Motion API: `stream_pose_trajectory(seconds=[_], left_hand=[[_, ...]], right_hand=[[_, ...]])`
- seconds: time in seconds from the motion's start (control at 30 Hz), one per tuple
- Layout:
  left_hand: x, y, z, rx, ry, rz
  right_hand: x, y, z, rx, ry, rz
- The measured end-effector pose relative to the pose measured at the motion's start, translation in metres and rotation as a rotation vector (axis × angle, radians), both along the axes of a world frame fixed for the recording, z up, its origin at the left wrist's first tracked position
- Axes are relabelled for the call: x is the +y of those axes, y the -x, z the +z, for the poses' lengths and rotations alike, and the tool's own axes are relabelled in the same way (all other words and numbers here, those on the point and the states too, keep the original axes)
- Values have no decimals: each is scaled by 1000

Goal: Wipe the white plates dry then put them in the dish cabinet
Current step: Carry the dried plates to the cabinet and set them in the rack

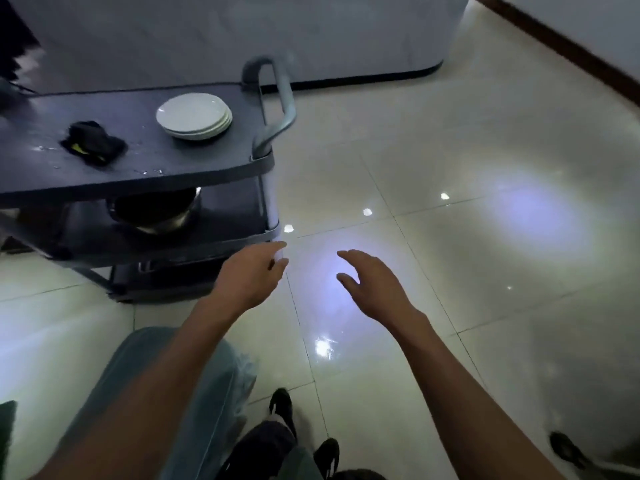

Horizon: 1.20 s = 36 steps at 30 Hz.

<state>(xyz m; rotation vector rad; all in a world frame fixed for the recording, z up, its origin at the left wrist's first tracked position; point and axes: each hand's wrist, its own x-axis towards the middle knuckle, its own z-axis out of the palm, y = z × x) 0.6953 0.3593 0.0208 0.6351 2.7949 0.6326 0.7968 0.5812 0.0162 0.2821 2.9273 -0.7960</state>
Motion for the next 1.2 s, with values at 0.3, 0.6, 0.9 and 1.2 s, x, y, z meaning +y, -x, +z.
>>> stream_pose_trajectory(seconds=[0.3,0.6,0.9,1.2], left_hand=[[-24,111,-9,10,-40,173],[-44,200,1,31,-50,274],[-48,290,-13,-21,-103,401],[-37,393,-19,-54,-217,504]], right_hand=[[-21,155,8,17,104,157],[-47,266,23,47,233,189],[-57,381,15,26,303,269],[-48,511,2,-40,377,269]])
